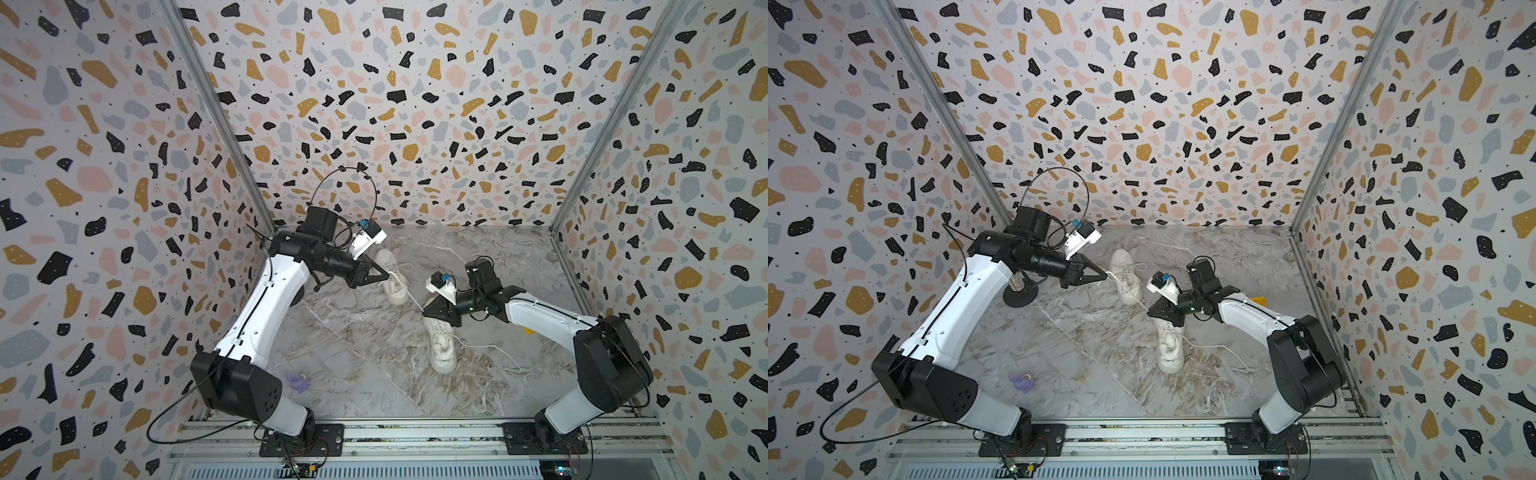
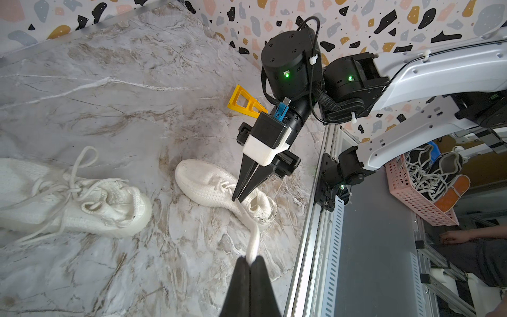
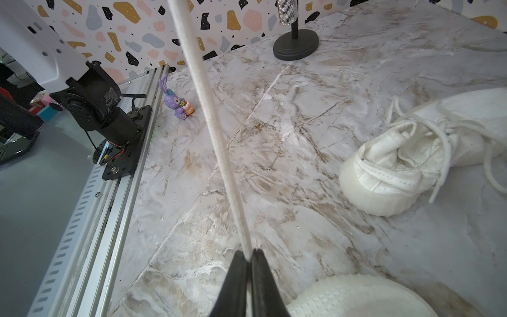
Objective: Tie the shoes
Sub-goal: Wrap the shoelace around the shoelace.
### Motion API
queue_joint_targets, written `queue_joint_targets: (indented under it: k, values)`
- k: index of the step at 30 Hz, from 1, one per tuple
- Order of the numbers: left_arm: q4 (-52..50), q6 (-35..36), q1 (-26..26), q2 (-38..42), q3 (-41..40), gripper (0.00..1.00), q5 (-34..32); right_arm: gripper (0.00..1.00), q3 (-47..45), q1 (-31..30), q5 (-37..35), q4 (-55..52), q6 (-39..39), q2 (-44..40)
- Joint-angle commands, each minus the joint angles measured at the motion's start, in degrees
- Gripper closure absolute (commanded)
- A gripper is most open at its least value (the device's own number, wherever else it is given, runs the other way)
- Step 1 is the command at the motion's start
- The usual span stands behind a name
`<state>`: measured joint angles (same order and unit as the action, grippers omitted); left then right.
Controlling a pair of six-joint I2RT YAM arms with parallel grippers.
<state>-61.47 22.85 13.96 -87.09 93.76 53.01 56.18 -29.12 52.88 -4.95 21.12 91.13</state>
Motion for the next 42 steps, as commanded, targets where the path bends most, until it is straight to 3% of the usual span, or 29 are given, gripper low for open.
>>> queue_joint_targets:
  k: [1, 8, 17, 21, 25, 32, 42]
  values:
    - [0.1, 0.1, 0.2, 1.5, -0.5, 1.00, -0.2, 0.88, 0.6, -0.2, 0.5, -2.5, 1.3, -0.1]
    - [0.1, 0.4, 0.2, 1.3, -0.6, 1.00, -0.5, 0.80, 0.6, -0.2, 0.9, -3.0, 1.0, 0.3]
    - [0.1, 0.4, 0.2, 1.3, -0.9, 1.00, -0.5, 0.79, 0.6, -0.2, 0.6, -3.1, 0.4, 1.6]
    - [0.2, 0.8, 0.2, 1.1, -1.7, 1.00, -0.7, 0.92, 0.6, -0.2, 0.1, -3.2, 0.0, 1.2]
    - [0.1, 2.0, 0.1, 0.5, -4.3, 1.00, -2.7, 0.97, 0.9, 0.3, -1.4, -4.9, 0.2, -0.6]
    - [0.0, 11.2, 0.4, -3.9, -18.8, 1.00, -9.6, 0.98, -1.3, 2.1, -1.0, -5.1, -3.0, -4.4]
    - [-0.5, 14.4, 6.8, -14.2, -21.3, 0.97, -11.1, 0.96, -4.5, 4.3, 1.3, 1.9, -8.7, -3.8]
